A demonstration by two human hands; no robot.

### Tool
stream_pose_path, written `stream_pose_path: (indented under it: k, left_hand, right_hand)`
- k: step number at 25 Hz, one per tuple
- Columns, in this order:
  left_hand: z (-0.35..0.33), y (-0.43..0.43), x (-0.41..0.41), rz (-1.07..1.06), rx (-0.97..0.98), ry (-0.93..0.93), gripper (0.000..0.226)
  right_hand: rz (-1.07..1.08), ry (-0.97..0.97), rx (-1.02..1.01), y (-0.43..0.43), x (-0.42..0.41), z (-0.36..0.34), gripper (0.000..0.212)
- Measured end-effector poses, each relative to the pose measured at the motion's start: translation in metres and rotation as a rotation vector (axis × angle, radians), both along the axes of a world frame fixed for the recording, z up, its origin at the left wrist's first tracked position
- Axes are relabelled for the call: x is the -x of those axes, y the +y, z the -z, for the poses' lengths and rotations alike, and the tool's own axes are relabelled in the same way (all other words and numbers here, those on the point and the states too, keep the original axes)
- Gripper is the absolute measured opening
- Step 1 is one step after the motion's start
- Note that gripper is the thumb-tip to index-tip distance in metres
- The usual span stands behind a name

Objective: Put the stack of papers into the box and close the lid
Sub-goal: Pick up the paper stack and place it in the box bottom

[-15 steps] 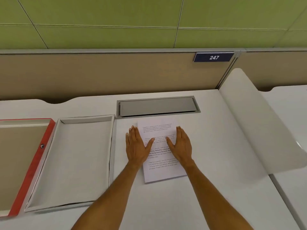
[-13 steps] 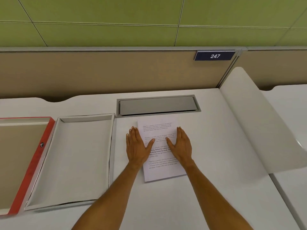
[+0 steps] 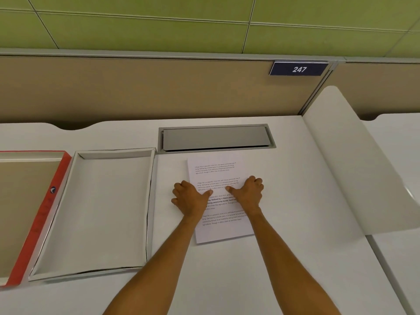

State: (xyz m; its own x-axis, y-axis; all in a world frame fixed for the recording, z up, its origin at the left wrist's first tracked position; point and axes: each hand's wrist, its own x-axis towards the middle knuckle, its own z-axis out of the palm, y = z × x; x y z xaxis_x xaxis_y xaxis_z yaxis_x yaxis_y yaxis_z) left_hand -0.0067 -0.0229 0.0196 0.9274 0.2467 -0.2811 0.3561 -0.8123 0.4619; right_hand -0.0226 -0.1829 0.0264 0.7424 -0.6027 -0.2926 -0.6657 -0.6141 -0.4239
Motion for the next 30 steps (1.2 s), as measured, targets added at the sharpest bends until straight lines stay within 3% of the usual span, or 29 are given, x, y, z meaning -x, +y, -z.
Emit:
stream_pose_path:
  k: [5,10,15,20,26,28,30]
  left_hand:
    - [-0.016,-0.018,-0.012,-0.164,0.156,0.232,0.088]
    - [-0.024,-0.021,-0.026,-0.201,0.172,0.358,0.090]
    - [-0.016,-0.016,-0.031,-0.171,0.188,0.345,0.080]
    - [-0.012,-0.011,-0.032,-0.146,0.250,0.339,0.052]
    - [-0.009,-0.017,-0.018,-0.067,0.108,0.222,0.057]
    - [-0.008,-0.018,-0.012,-0.056,0.189,0.168,0.058]
    - [-0.011,-0.015,-0.010,-0.087,0.308,0.157,0.062]
  right_hand:
    - [0.113,0.076,-0.121,-0.003,-0.010,0.000,0.088]
    - [0.150,0.107,-0.167,-0.007,-0.017,-0.005,0.079]
    - [0.151,0.154,-0.181,-0.011,-0.020,-0.008,0.084]
    - [0.149,0.150,-0.189,-0.010,-0.020,-0.010,0.082]
    - [0.132,0.041,-0.222,-0.002,-0.014,-0.012,0.091]
    - [0.107,0.004,-0.238,-0.004,-0.011,-0.012,0.092]
    - [0.103,-0.007,-0.247,-0.006,-0.008,-0.012,0.079]
